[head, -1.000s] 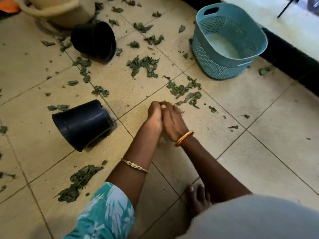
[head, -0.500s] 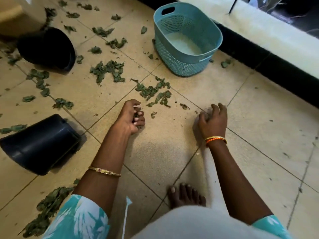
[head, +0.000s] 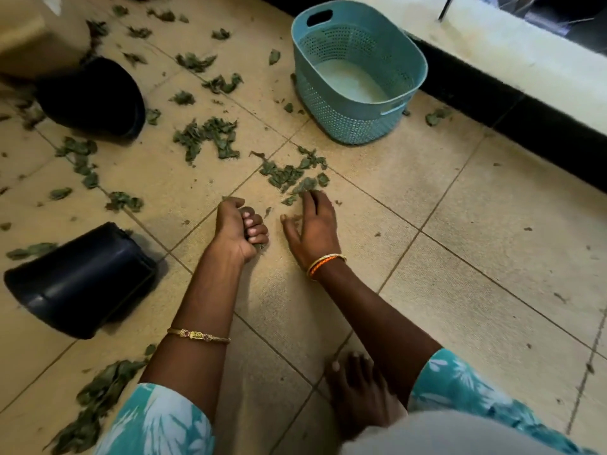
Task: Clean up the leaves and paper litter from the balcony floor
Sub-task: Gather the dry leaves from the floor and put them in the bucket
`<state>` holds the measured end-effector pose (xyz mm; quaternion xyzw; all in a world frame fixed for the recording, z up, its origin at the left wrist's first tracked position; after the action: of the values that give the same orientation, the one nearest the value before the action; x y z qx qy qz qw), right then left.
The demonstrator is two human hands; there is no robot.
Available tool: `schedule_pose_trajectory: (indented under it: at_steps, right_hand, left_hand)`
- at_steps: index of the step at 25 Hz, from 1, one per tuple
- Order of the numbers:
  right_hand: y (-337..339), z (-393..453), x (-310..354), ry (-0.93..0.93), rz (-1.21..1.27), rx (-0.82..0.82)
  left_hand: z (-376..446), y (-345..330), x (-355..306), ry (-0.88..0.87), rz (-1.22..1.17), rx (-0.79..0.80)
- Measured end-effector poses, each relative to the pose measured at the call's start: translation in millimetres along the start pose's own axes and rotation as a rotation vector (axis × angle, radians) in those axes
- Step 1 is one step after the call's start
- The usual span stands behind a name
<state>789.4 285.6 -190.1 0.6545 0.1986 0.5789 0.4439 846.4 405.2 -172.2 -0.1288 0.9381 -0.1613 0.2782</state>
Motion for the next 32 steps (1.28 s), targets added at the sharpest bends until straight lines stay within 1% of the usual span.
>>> schedule_pose_trajectory:
  at_steps: [3,5,6,9,10,12,14,16,18,20,22,25,26,27,29,30,32]
  right_hand:
    - [-10.9,-2.6,14.2,0.191,-0.065,0.087]
    - [-8.8,-6.9,12.1,0.233,-0.016,0.191]
    - [-4.3,-8.9,8.1,0.25,0.004,0.217]
    - [17.4,-7.7,-8.0,0.281,0.08,0.059]
    - [20.6,-5.5,-10.6,0.271,0.099,0.045]
    - [15.6,4.2,-6.6,0.29,0.059,0.147]
    - [0.0,21.8,5.9,0.348,-0.065,0.277]
    - [-10.8,31.6,17.0,0.445,-0.13,0.348]
    - [-13.7,26.9,16.6,0.563,-0.112,0.304]
    - [-5.3,10.4,6.6,0.588,-0.062,0.27]
    - [11.7,-3.7,-4.7,0.531,0.016,0.25]
    - [46.4,-9.7,-25.3,0.267,0.274,0.156]
    - [55.4,-13.3,-33.8,0.185,0.305,0.113]
    - [59.7,-20.0,-40.7,0.105,0.262,0.104]
    - [52.2,-38.7,-46.6,-0.021,0.096,0.199]
    - [43.4,-46.0,-44.0,-0.024,0.03,0.247]
    - [25.2,-45.6,-29.0,0.065,-0.038,0.301]
  left_hand:
    - [-2.7,12.3,-5.1,-0.016,-0.061,-0.036]
    - [-5.0,19.9,-6.2,0.002,-0.156,-0.062]
    - [-6.1,22.1,-6.2,0.015,-0.218,-0.073]
    - [-10.2,25.9,-3.9,0.052,-0.4,-0.058]
    - [-11.4,27.0,-2.7,0.056,-0.395,-0.023]
    - [-12.6,28.6,1.0,0.062,-0.308,0.041]
    - [-11.9,30.8,0.9,0.057,-0.233,0.046]
    - [-10.7,31.9,-3.0,0.046,-0.173,0.035]
    - [-10.2,32.0,-7.3,0.054,-0.146,0.041]
    - [-9.6,32.7,-8.5,0.065,-0.149,0.05]
    - [-8.3,33.2,-6.7,0.062,-0.138,0.072]
    - [-5.0,31.3,-1.0,0.062,-0.13,0.131]
    - [-3.9,30.2,0.9,0.063,-0.132,0.148]
    - [-2.7,28.7,2.6,0.06,-0.13,0.163]
    - [-1.2,25.5,5.7,0.046,-0.116,0.163]
    - [-1.5,24.8,6.8,0.037,-0.114,0.139]
    - [-1.4,26.0,7.7,0.012,-0.119,0.068]
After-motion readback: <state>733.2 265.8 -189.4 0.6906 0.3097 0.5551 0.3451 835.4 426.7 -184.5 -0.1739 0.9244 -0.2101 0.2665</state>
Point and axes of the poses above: each hand's wrist, its own z-axis towards the middle knuckle, its own y-axis out of the back of the hand, x = y × z, the point moved 3 cm from there along z, towards the middle knuckle, and after that the axes turned 2 degrees about x, right-handed, at the moved point
